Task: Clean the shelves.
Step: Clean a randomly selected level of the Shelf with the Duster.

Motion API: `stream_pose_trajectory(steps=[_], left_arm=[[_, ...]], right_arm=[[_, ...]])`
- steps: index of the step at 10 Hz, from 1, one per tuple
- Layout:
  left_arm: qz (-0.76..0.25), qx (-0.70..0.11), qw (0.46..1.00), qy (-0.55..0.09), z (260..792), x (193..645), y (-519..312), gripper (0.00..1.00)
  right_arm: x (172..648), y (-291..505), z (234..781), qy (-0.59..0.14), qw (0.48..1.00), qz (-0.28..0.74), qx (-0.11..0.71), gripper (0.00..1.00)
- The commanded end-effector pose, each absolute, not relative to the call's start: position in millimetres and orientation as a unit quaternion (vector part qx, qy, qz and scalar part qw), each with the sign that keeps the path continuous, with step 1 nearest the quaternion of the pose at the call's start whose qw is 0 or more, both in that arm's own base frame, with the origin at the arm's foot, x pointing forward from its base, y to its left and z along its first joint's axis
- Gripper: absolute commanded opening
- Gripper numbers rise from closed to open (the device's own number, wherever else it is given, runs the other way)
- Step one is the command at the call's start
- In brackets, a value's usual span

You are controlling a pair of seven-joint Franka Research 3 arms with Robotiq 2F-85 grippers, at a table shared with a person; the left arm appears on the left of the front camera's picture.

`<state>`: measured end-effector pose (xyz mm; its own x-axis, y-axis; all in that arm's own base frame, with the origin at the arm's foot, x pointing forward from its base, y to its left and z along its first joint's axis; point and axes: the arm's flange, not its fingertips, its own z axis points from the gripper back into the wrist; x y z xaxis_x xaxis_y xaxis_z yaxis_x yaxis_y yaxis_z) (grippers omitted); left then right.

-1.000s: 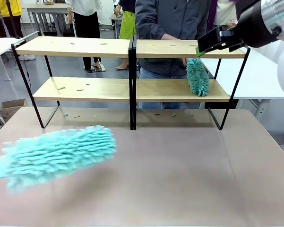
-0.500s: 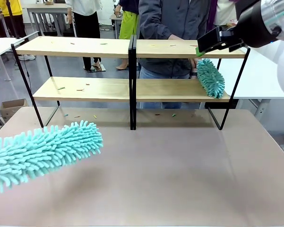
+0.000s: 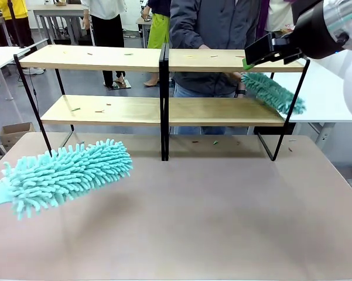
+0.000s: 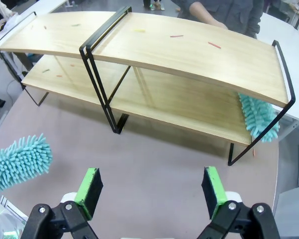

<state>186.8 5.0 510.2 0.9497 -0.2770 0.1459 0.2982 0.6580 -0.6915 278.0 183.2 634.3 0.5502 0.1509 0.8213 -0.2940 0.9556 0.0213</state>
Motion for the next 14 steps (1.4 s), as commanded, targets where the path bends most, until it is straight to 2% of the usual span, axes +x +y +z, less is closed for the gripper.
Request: stream_pose_trajectory(steps=[1,4,6,8,9,11,12,14], left_arm=[[-0.147,-0.390,0.909,-0.023,491.0,180.0,-19.2,0.13],[-0.148,-0.382,0.911,-0.052,489.5,184.4,-62.5,0.13],[-0.193,-0.383,0.903,-0.020,475.9,186.3,-116.8,0.13],[-0.155,-0.423,0.892,-0.026,461.2,192.7,-162.0,0.13],[-0.191,-0.383,0.904,-0.020,511.6,209.7,-109.0,0.13],[-0.191,-0.383,0.904,-0.020,511.6,209.7,-109.0,0.13],[-0.186,-0.387,0.903,-0.012,505.5,215.3,-134.1,0.13],[-0.177,-0.355,0.917,-0.038,475.6,241.9,-180.1,0.13]], right_arm=[[278.5,183.8,634.7,-0.456,0.877,0.127,0.080,1.00],[278.5,183.8,634.7,-0.456,0.877,0.127,0.080,1.00],[278.5,183.8,634.7,-0.456,0.877,0.127,0.080,1.00],[278.5,183.8,634.7,-0.456,0.877,0.127,0.080,1.00],[278.5,183.8,634.7,-0.456,0.877,0.127,0.080,1.00],[278.5,183.8,634.7,-0.456,0.877,0.127,0.080,1.00],[278.5,183.8,634.7,-0.456,0.877,0.127,0.080,1.00],[278.5,183.8,634.7,-0.456,0.877,0.127,0.080,1.00]])
